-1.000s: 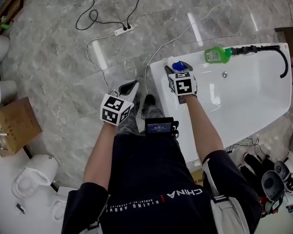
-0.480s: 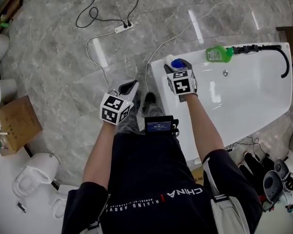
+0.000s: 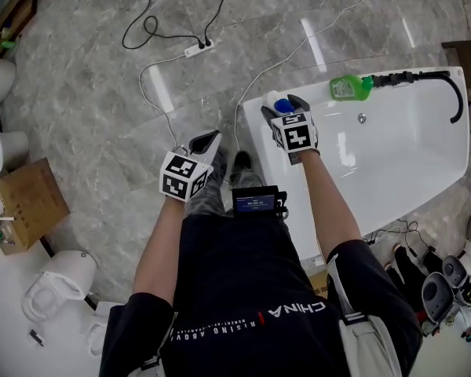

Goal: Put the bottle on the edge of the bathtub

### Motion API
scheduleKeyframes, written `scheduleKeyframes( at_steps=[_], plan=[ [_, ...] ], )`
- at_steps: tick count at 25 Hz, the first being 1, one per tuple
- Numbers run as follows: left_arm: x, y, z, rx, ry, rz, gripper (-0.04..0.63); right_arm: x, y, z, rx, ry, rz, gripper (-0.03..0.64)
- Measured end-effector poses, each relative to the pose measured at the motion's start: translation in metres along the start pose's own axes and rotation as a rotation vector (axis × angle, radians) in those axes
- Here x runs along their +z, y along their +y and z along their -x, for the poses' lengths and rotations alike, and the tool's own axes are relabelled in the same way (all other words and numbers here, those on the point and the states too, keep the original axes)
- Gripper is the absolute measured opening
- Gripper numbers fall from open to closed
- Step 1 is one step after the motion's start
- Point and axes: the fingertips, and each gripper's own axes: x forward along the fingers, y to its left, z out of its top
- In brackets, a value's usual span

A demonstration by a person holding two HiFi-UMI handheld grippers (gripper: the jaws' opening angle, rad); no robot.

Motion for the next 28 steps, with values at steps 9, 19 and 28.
scheduleKeyframes(
  at_steps=[9, 19, 28],
  plan=[
    [0.012, -0.006, 0.01, -0.005, -0.032, -0.01, 0.009, -0.012, 0.001, 0.034, 0.007, -0.005, -0.064, 0.353],
    [0.023, -0.029, 0.023, -0.019, -0.056, -0.047, 0.009, -0.028, 0.025, 0.116, 0.183, -0.03, -0.252, 0.226],
    [0.014, -0.055, 0.03, -0.04, -0.062, -0.084, 0.009, -0.041, 0.043, 0.151, 0.2, -0.052, -0.213, 0.011]
  ],
)
